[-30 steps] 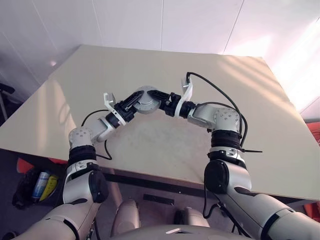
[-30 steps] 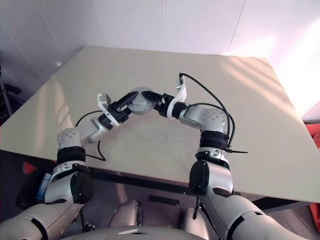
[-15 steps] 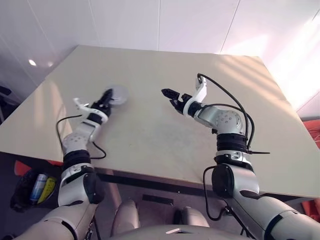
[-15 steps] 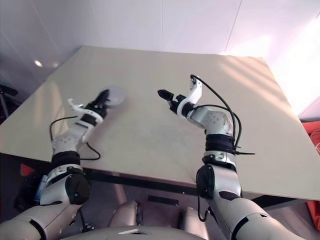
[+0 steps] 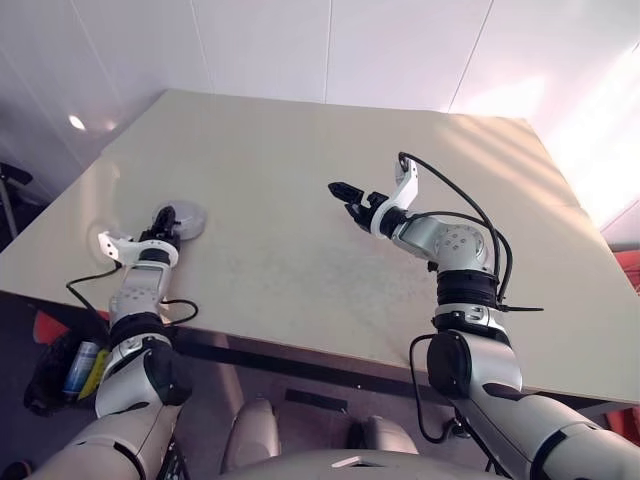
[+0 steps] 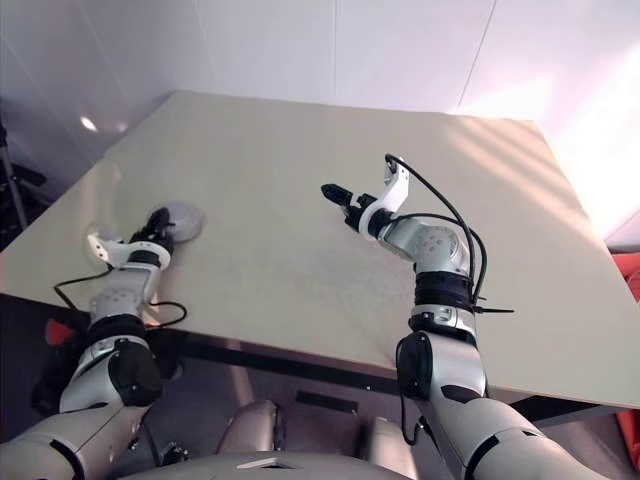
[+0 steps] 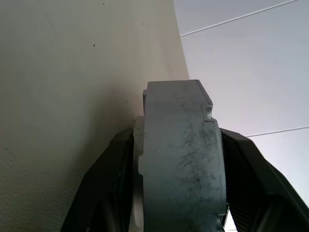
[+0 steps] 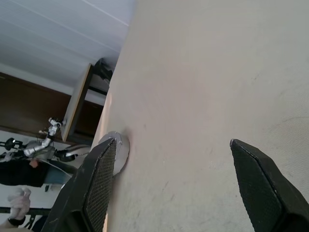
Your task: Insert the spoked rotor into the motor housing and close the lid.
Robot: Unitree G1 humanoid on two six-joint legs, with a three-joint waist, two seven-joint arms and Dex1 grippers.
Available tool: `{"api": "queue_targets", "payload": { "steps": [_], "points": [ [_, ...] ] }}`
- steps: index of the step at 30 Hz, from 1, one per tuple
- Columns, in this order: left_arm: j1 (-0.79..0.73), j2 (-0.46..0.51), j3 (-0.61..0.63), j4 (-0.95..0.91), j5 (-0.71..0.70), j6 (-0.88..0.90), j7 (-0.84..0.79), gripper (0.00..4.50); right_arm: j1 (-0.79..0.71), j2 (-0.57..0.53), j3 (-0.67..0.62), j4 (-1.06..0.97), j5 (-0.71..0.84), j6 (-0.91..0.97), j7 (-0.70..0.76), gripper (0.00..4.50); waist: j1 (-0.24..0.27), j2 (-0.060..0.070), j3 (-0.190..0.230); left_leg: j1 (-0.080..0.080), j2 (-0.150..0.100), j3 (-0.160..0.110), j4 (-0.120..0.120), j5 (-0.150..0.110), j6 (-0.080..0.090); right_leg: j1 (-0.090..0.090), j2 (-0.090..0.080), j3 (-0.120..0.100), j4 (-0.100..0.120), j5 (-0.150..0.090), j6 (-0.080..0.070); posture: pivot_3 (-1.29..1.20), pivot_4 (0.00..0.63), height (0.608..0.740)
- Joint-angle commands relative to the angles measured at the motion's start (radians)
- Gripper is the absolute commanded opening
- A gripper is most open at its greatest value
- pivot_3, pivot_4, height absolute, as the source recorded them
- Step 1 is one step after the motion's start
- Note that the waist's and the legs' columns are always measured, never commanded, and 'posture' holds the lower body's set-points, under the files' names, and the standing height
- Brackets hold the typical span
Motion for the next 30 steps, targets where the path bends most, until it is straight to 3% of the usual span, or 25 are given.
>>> {"api": "queue_targets", "payload": {
  "steps": [1, 6, 7, 13, 22, 30],
  "points": [
    [-0.036, 0.031, -0.011, -0.002, 0.008, -0.026, -0.022, 2.85, -0.021, 0.0, 0.004, -0.012, 0.004, -0.016, 0.006, 4.32, -0.002, 0.0, 0.0, 0.0, 0.0, 0.0, 0.0, 0.0, 0.0, 0.001, 0.0, 0.0, 0.0, 0.0, 0.0, 0.0, 0.0, 0.74],
    [-0.046, 0.044, -0.019, 0.043, 0.039, -0.072, -0.01, 4.37, -0.017, -0.002, 0.006, -0.01, 0.001, -0.015, 0.004, 4.32, -0.004, 0.0, 0.0, 0.003, 0.0, 0.0, 0.0, 0.0, 0.0, 0.003, 0.0, 0.0, 0.0, 0.0, 0.0, 0.0, 0.0, 0.74],
    [-0.048, 0.049, -0.019, 0.058, 0.047, -0.087, 0.001, 4.47, -0.016, -0.002, 0.007, -0.009, 0.001, -0.013, 0.004, 4.32, -0.005, 0.0, 0.0, 0.005, 0.0, 0.0, 0.0, 0.0, 0.0, 0.004, 0.0, 0.0, 0.0, 0.0, 0.0, 0.0, 0.0, 0.74],
    [-0.043, 0.095, -0.028, 0.176, 0.126, -0.24, 0.104, 4.47, -0.02, -0.008, 0.018, 0.0, -0.004, -0.014, 0.02, 4.32, -0.017, 0.002, -0.001, 0.014, 0.0, 0.0, -0.003, 0.001, -0.002, 0.009, 0.0, 0.002, 0.0, 0.0, -0.001, 0.0, 0.0, 0.74],
    [-0.012, 0.175, -0.057, 0.322, 0.241, -0.46, 0.318, 4.47, -0.015, -0.011, 0.038, -0.002, -0.002, -0.005, 0.051, 4.32, -0.093, 0.009, -0.006, 0.033, 0.004, 0.005, -0.014, 0.005, -0.008, 0.018, 0.005, 0.009, 0.0, -0.005, -0.001, 0.0, 0.0, 0.74],
    [-0.029, 0.202, -0.117, 0.345, 0.354, -0.605, 0.442, 4.47, -0.006, -0.011, 0.048, -0.009, -0.003, 0.0, 0.07, 4.32, -0.103, 0.01, -0.006, 0.034, 0.012, 0.003, -0.016, 0.004, -0.016, 0.006, 0.017, 0.009, 0.0, -0.002, -0.011, 0.0, 0.0, 0.74]
  ]
}}
